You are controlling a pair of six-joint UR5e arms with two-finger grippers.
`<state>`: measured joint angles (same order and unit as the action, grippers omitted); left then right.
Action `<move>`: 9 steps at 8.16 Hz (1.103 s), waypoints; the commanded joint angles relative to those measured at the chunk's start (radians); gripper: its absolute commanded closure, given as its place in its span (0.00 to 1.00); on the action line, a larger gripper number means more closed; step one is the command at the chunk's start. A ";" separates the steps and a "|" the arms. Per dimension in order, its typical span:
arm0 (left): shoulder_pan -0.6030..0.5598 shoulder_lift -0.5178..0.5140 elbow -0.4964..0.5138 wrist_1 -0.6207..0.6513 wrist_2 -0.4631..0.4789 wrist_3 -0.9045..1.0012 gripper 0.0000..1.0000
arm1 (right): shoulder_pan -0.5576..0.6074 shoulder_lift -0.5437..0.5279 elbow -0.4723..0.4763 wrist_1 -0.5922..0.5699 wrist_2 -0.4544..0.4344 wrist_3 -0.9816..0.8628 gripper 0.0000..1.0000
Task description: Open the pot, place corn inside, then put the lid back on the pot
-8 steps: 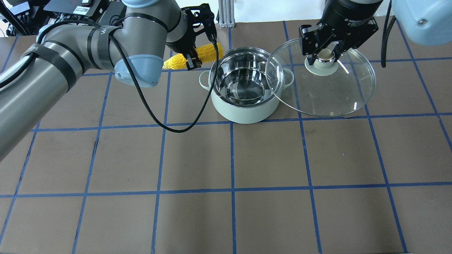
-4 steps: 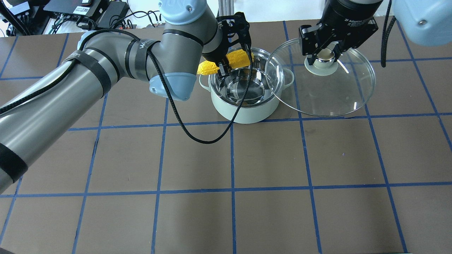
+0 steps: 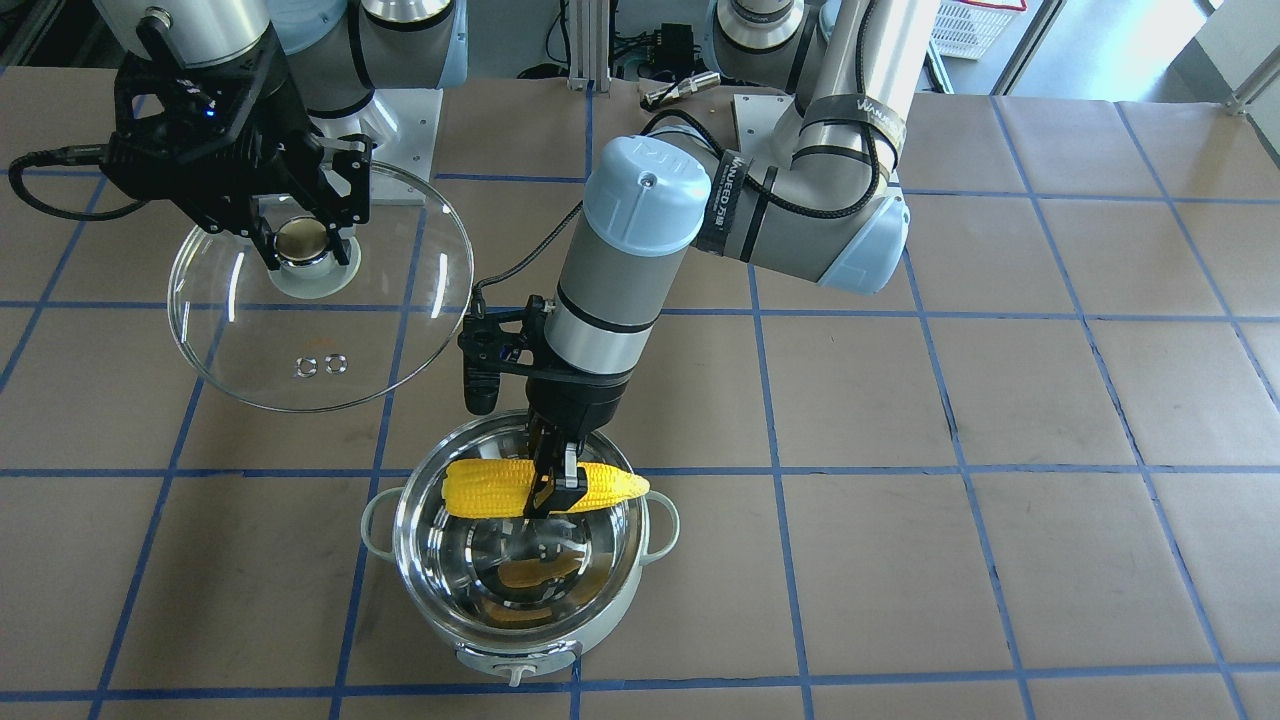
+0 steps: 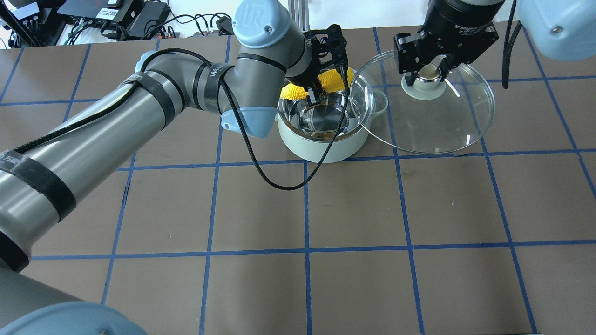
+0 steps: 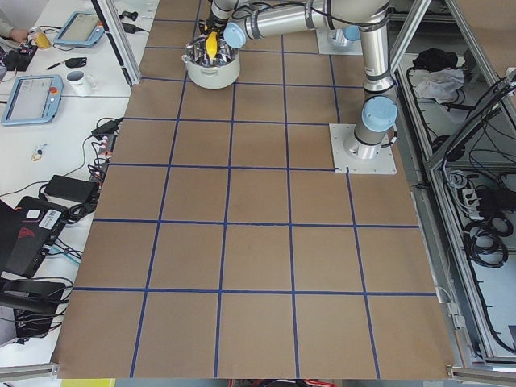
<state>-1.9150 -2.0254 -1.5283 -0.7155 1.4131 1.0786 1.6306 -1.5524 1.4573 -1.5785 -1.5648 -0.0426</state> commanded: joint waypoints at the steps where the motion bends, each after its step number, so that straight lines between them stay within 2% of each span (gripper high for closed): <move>1: -0.004 -0.050 0.010 0.013 -0.052 0.001 1.00 | 0.000 0.000 0.000 0.000 0.000 -0.003 0.67; 4: -0.002 -0.082 0.011 0.013 -0.049 -0.003 0.97 | -0.002 0.000 0.000 -0.001 0.000 -0.005 0.67; 5: -0.002 -0.093 0.011 0.011 -0.051 -0.026 0.68 | -0.002 0.000 0.000 -0.001 -0.001 -0.008 0.67; 6: -0.002 -0.093 0.013 0.011 -0.051 -0.081 0.21 | -0.002 0.000 0.000 -0.001 -0.001 -0.006 0.67; 7: -0.002 -0.093 0.025 0.011 -0.051 -0.107 0.00 | -0.002 0.000 0.000 -0.001 -0.001 -0.008 0.67; 9: -0.002 -0.084 0.033 0.011 -0.046 -0.123 0.00 | -0.002 0.000 0.000 0.002 -0.003 -0.014 0.68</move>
<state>-1.9175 -2.1171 -1.5034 -0.7040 1.3643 0.9806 1.6291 -1.5524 1.4573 -1.5792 -1.5668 -0.0531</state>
